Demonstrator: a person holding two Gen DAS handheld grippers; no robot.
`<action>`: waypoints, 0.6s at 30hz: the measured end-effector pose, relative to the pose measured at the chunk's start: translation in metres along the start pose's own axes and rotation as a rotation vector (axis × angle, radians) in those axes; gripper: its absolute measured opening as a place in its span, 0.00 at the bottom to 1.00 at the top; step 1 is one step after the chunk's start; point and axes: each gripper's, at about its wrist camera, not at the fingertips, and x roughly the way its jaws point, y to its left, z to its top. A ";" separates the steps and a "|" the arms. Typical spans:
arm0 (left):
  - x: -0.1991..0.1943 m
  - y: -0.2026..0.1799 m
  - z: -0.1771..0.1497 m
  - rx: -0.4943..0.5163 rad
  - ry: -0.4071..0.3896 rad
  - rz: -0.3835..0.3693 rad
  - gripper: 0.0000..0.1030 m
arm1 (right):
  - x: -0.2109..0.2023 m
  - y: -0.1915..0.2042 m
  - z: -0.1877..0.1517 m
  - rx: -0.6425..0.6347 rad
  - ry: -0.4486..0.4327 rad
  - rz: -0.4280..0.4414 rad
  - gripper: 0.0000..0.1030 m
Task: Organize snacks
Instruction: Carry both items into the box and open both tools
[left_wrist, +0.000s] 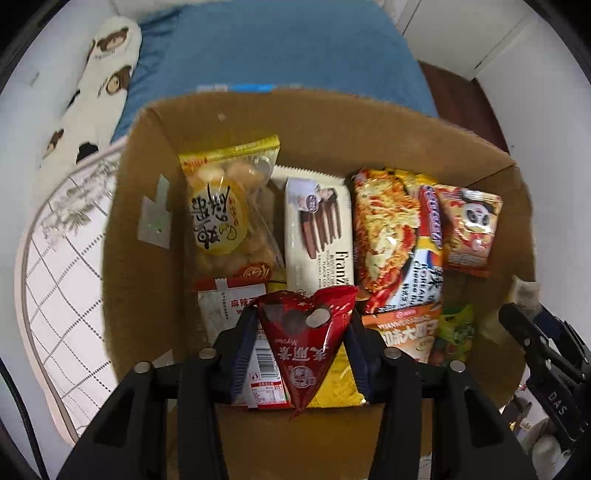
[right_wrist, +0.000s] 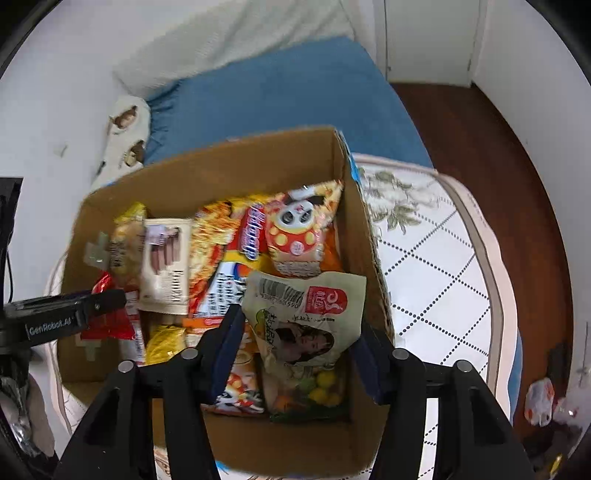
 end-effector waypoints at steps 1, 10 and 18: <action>0.004 0.002 0.001 -0.009 0.006 -0.004 0.47 | 0.006 -0.001 0.003 0.006 0.019 -0.013 0.85; 0.000 0.004 -0.002 -0.001 -0.056 -0.002 0.86 | 0.021 0.018 0.003 -0.058 0.088 -0.066 0.96; -0.014 0.003 -0.021 -0.005 -0.096 -0.020 0.95 | 0.018 0.023 -0.005 -0.067 0.093 -0.091 0.96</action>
